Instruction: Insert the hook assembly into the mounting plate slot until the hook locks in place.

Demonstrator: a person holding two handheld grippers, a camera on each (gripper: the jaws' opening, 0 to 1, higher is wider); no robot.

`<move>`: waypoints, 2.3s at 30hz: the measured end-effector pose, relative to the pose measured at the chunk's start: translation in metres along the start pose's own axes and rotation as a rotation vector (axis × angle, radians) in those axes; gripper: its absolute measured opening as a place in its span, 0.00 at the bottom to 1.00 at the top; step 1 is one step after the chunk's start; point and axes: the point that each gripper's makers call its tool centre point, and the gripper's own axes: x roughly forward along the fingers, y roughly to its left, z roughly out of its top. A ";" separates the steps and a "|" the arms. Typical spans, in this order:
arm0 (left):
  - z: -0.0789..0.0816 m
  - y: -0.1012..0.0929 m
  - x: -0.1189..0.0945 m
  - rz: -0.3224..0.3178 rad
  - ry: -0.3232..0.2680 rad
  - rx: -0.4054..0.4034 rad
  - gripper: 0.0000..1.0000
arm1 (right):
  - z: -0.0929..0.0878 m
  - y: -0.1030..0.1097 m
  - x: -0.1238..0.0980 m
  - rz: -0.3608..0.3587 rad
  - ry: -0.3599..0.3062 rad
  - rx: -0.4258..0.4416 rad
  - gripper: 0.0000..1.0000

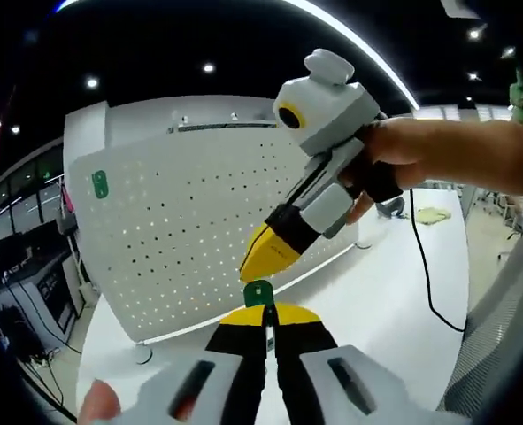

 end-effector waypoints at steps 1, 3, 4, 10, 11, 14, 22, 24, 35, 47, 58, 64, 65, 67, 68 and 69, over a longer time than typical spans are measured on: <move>0.001 0.000 0.000 0.000 -0.005 -0.013 0.01 | 0.000 0.000 -0.001 -0.002 -0.005 0.000 0.04; 0.001 0.001 0.000 0.002 -0.009 -0.027 0.01 | -0.002 -0.001 -0.003 -0.007 -0.005 -0.002 0.03; 0.001 0.001 0.000 0.006 -0.009 -0.028 0.01 | -0.002 -0.002 -0.004 -0.009 -0.006 -0.003 0.04; 0.006 0.006 -0.001 0.023 -0.024 -0.056 0.01 | 0.001 -0.004 -0.016 -0.014 -0.052 0.001 0.07; 0.006 0.007 -0.001 0.026 -0.024 -0.059 0.01 | 0.000 -0.003 -0.016 -0.009 -0.056 -0.002 0.07; 0.009 0.010 -0.002 0.032 -0.030 -0.068 0.01 | -0.003 0.001 -0.015 -0.001 -0.053 -0.016 0.07; 0.017 0.009 -0.004 0.030 -0.051 -0.087 0.01 | -0.008 -0.001 -0.008 -0.017 -0.045 -0.033 0.05; 0.018 0.009 -0.004 0.029 -0.054 -0.088 0.01 | -0.006 0.000 -0.008 -0.016 -0.053 -0.029 0.04; 0.021 0.006 -0.003 0.025 -0.055 -0.095 0.01 | -0.005 -0.001 -0.011 -0.013 -0.063 -0.015 0.00; 0.028 0.007 -0.004 0.057 -0.084 -0.038 0.06 | 0.000 -0.001 -0.016 -0.025 -0.086 0.029 0.00; 0.030 0.014 -0.006 0.136 -0.092 -0.016 0.15 | 0.008 0.005 -0.018 -0.026 -0.115 0.050 0.00; 0.033 0.022 -0.006 0.152 -0.112 -0.068 0.12 | 0.014 0.008 -0.019 -0.019 -0.129 0.049 0.00; 0.034 0.022 -0.005 0.151 -0.112 -0.073 0.11 | 0.015 0.008 -0.020 -0.016 -0.133 0.052 0.00; 0.034 0.022 -0.003 0.154 -0.111 -0.070 0.10 | 0.018 0.010 -0.020 -0.013 -0.140 0.058 0.00; 0.034 0.023 -0.002 0.155 -0.110 -0.074 0.09 | 0.019 0.010 -0.020 -0.010 -0.142 0.059 0.00; 0.035 0.023 -0.002 0.157 -0.115 -0.080 0.09 | 0.020 0.011 -0.020 -0.009 -0.144 0.059 0.00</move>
